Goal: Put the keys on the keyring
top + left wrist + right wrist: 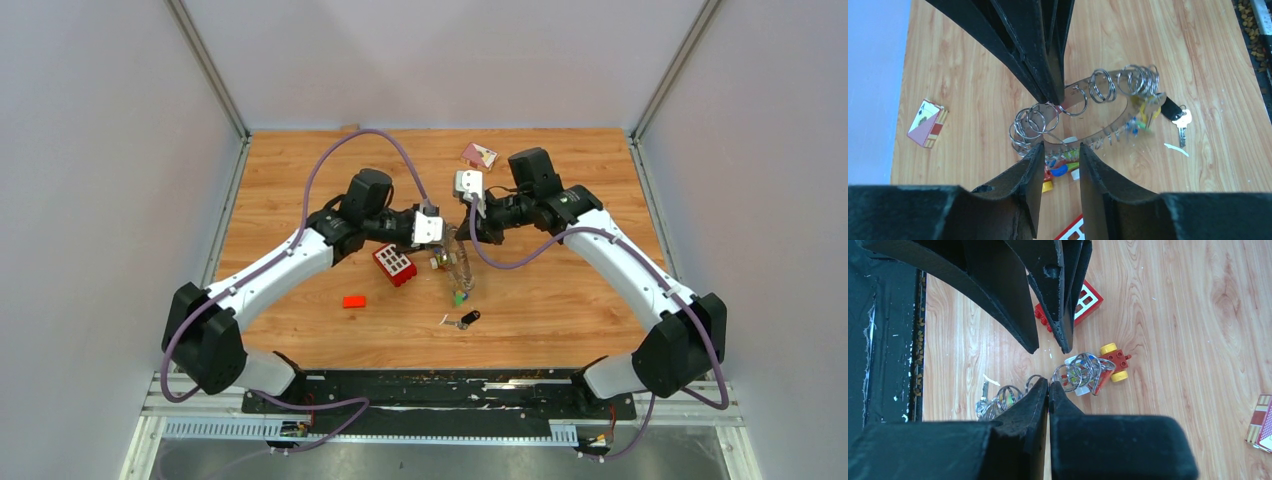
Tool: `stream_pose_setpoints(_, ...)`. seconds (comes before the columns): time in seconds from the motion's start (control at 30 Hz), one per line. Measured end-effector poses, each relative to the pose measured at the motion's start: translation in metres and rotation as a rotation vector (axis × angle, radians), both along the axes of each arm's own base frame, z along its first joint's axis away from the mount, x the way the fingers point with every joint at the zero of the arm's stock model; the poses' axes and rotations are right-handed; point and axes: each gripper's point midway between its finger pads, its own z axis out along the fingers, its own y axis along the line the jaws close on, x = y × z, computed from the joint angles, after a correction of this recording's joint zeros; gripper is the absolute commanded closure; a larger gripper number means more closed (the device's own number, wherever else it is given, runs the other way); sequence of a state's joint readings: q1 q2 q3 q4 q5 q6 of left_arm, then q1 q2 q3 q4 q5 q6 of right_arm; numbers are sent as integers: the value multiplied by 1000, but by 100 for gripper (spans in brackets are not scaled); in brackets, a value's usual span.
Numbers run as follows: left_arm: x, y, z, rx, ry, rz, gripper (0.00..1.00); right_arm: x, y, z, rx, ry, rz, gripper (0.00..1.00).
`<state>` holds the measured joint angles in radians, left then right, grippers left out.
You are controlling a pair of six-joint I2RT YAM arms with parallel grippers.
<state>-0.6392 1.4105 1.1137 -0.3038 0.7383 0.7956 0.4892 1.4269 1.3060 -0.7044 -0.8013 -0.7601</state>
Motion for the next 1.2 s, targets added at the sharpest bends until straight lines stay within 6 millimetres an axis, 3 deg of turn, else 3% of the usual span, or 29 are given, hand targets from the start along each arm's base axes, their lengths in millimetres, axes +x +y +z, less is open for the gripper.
stream_pose_setpoints(0.23, -1, 2, 7, -10, -15, 8, 58, 3, 0, 2, 2, -15, -5, 100)
stream_pose_setpoints(0.47, -2, 1, 28, -70, -55, 21, 58, 4, 0, 1, -1, -18, -10, 100)
stream_pose_setpoints(0.83, -8, -8, 35, -146, 20, 18, 61, 2, -1, -1, 0, -12, -14, 100)
stream_pose_setpoints(1.2, -5, -20, 16, -201, 211, 74, 66, 2, -1, -1, 18, -17, -31, 100)
